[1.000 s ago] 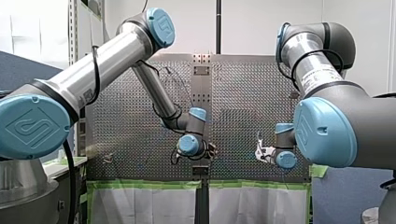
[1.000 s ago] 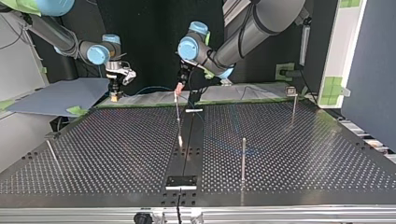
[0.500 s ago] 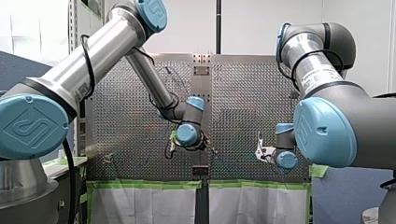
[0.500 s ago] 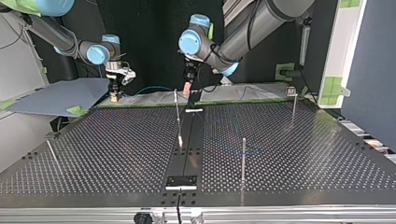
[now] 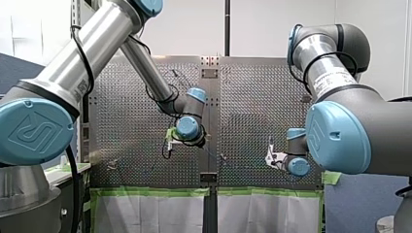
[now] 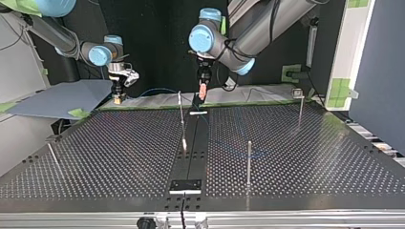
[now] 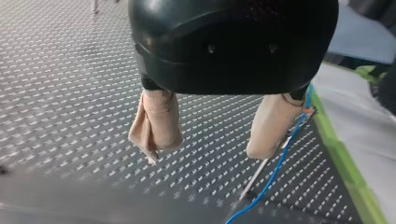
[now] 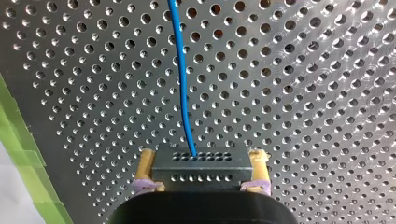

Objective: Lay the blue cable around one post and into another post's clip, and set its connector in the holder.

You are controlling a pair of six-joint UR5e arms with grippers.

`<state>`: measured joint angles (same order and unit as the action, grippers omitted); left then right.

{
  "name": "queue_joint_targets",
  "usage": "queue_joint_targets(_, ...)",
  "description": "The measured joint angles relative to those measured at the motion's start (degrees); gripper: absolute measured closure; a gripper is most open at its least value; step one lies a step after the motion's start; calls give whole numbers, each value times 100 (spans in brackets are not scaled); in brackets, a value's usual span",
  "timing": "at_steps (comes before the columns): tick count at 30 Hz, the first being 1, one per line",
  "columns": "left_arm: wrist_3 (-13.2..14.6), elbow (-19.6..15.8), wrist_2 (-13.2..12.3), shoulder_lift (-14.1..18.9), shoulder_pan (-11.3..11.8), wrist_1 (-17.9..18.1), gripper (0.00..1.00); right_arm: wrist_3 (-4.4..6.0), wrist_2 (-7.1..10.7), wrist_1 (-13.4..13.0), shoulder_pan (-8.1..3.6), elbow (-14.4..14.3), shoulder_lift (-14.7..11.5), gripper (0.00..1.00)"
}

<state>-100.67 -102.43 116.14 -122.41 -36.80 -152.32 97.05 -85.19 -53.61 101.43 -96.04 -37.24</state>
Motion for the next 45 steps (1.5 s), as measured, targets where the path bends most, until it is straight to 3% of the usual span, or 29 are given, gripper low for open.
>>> queue_joint_targets(17,-807,-213,674,809,243,350,0,17,1,-2,38,-2,17,100)
queue_joint_targets(23,-1123,-214,829,1123,406,611,0,17,1,-2,51,-2,25,100)
queue_joint_targets(28,-1400,-214,1035,1400,620,569,0,16,1,-4,54,-2,26,100)
queue_joint_targets(38,-1809,-214,924,1805,900,437,0,9,2,-2,72,-2,42,100)
queue_joint_targets(45,-2159,-214,601,1891,980,653,0,-2,4,-2,74,-3,49,100)
